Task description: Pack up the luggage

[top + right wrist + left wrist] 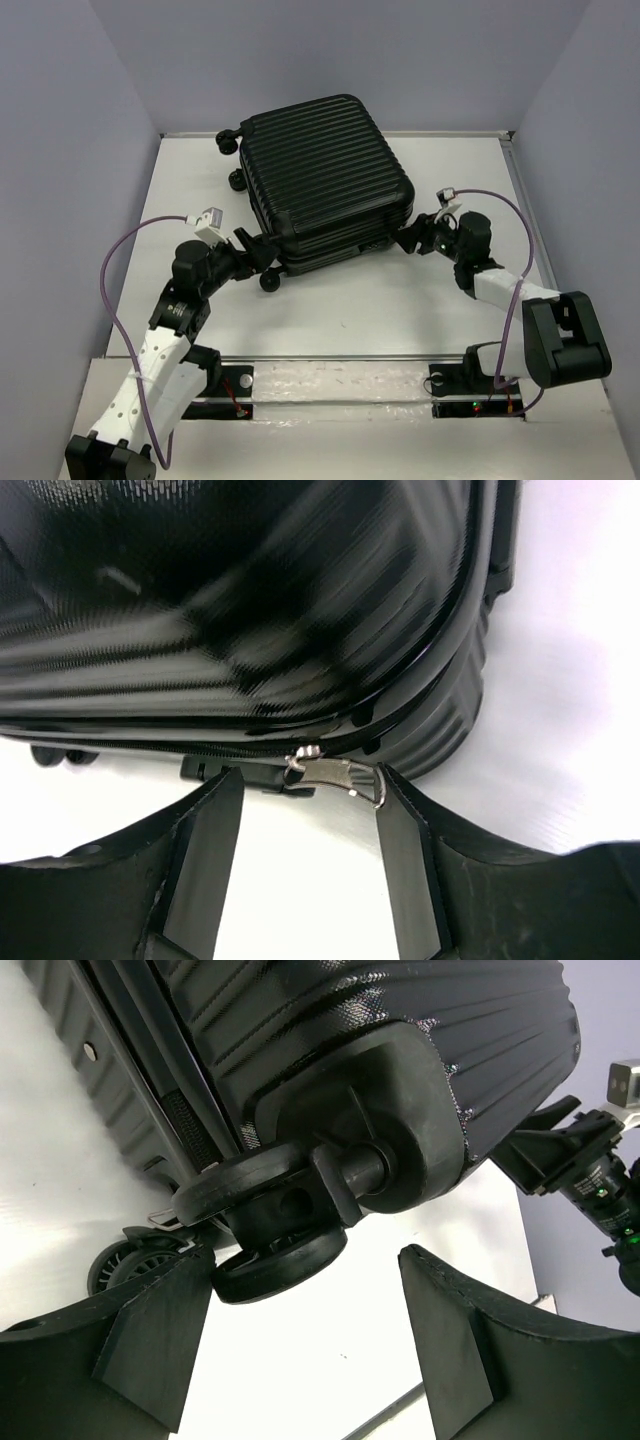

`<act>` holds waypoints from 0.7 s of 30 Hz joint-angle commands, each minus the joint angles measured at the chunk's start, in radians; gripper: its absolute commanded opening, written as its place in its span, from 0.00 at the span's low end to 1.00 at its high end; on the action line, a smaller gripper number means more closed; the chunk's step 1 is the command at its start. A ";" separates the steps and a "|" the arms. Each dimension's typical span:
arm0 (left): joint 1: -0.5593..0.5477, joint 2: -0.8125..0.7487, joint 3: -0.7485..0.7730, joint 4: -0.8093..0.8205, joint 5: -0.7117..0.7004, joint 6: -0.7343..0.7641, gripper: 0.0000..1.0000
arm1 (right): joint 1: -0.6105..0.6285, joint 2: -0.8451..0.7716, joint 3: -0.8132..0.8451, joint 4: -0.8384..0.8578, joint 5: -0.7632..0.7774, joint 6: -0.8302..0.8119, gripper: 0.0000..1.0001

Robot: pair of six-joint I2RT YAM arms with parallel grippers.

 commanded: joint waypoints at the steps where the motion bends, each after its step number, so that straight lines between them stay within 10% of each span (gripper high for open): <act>1: -0.001 -0.013 -0.010 0.074 0.032 0.006 0.84 | -0.001 -0.021 0.026 0.055 -0.089 0.016 0.68; 10: -0.001 -0.020 -0.013 0.072 0.016 0.006 0.83 | -0.001 -0.259 -0.058 -0.085 0.160 0.062 0.87; 21: -0.003 -0.005 -0.013 0.071 0.035 0.008 0.83 | -0.010 -0.093 0.063 -0.120 0.119 0.007 0.74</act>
